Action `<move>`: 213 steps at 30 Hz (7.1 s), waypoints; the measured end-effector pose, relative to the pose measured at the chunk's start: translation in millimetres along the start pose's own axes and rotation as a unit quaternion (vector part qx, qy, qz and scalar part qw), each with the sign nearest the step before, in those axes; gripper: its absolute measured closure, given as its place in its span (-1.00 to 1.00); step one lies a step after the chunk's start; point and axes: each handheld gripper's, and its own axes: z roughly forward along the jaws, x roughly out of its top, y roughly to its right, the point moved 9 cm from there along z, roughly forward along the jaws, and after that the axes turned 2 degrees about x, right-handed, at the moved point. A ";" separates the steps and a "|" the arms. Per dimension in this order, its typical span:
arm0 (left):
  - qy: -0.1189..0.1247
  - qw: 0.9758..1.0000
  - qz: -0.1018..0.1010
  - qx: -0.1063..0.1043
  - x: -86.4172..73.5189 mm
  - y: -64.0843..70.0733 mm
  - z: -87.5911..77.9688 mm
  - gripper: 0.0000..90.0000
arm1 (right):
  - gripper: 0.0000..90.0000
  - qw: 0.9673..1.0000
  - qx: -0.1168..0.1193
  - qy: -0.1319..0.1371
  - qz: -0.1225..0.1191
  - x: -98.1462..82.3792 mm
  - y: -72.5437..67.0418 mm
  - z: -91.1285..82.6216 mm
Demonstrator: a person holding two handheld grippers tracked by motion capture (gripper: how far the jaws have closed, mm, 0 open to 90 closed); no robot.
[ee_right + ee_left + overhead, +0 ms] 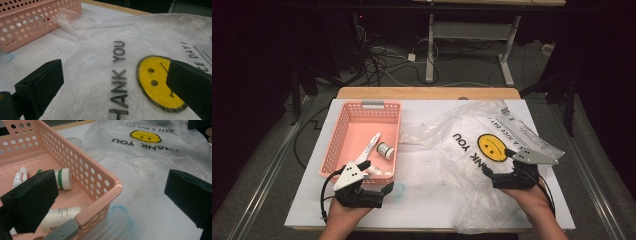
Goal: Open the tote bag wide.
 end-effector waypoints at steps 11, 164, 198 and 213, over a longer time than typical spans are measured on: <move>-0.003 1.000 0.005 0.006 -5.8 -1.2 0.2 -1.00 | -0.84 0.999 0.031 -0.018 -0.009 10.9 -18.0 39.1; 0.011 0.998 -0.043 0.039 24.1 -47.0 -24.0 -1.00 | 1.00 0.993 0.053 0.088 -0.063 62.9 -37.9 15.2; -0.092 0.988 -0.099 0.078 57.8 -144.7 53.5 -0.99 | 1.00 0.992 0.057 0.091 -0.060 64.1 -37.9 16.3; -0.194 0.972 -0.105 0.083 28.7 -161.4 71.7 -0.64 | 1.00 0.991 0.063 0.099 -0.061 67.2 -37.7 11.7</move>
